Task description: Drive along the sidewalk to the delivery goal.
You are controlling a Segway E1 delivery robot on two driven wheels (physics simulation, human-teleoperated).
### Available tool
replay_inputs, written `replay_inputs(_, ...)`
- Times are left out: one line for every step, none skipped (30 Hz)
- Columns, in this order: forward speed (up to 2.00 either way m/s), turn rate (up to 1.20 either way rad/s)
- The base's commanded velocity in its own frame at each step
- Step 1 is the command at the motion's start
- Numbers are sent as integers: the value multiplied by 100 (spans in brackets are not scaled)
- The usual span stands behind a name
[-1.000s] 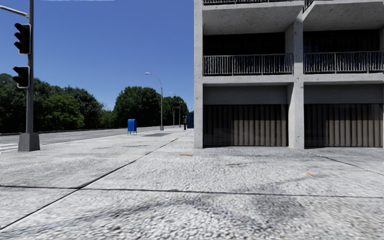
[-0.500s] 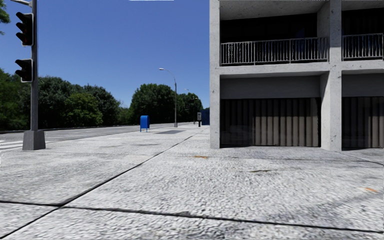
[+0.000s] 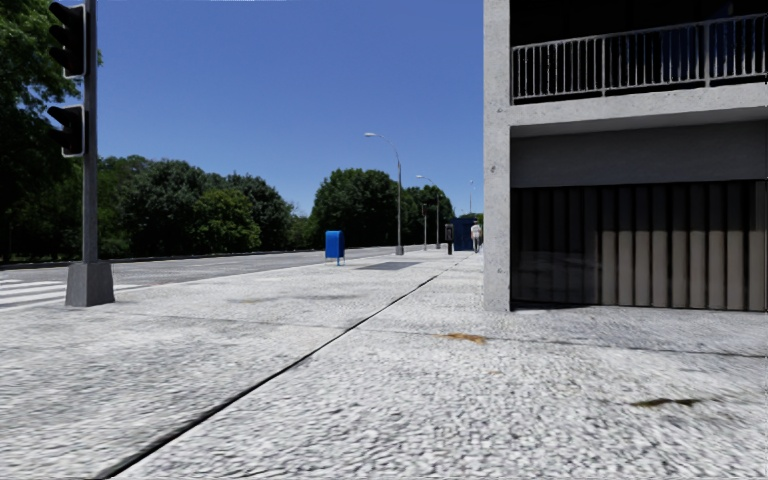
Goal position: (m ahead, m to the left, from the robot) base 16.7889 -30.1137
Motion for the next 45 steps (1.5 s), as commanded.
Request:
replay_inputs(200, 0)
replay_inputs(200, 0)
replay_inputs(200, 0)
replay_inputs(200, 0)
replay_inputs(200, 0)
replay_inputs(200, 0)
replay_inputs(200, 0)
replay_inputs(200, 0)
replay_inputs(200, 0)
replay_inputs(200, 0)
replay_inputs(200, 0)
replay_inputs(200, 0)
replay_inputs(200, 0)
replay_inputs(200, 0)
replay_inputs(200, 0)
replay_inputs(200, 0)
replay_inputs(200, 0)
replay_inputs(200, 0)
replay_inputs(200, 0)
replay_inputs(200, 0)
replay_inputs(200, 0)
replay_inputs(200, 0)
replay_inputs(200, 0)
replay_inputs(200, 0)
replay_inputs(200, 0)
replay_inputs(200, 0)
replay_inputs(200, 0)
replay_inputs(200, 0)
replay_inputs(200, 0)
replay_inputs(200, 0)
replay_inputs(200, 0)
replay_inputs(200, 0)
replay_inputs(200, 0)
replay_inputs(200, 0)
replay_inputs(200, 0)
replay_inputs(200, 0)
replay_inputs(200, 0)
replay_inputs(200, 0)
replay_inputs(200, 0)
replay_inputs(200, 0)
replay_inputs(200, 0)
replay_inputs(200, 0)
replay_inputs(200, 0)
replay_inputs(200, 0)
replay_inputs(200, 0)
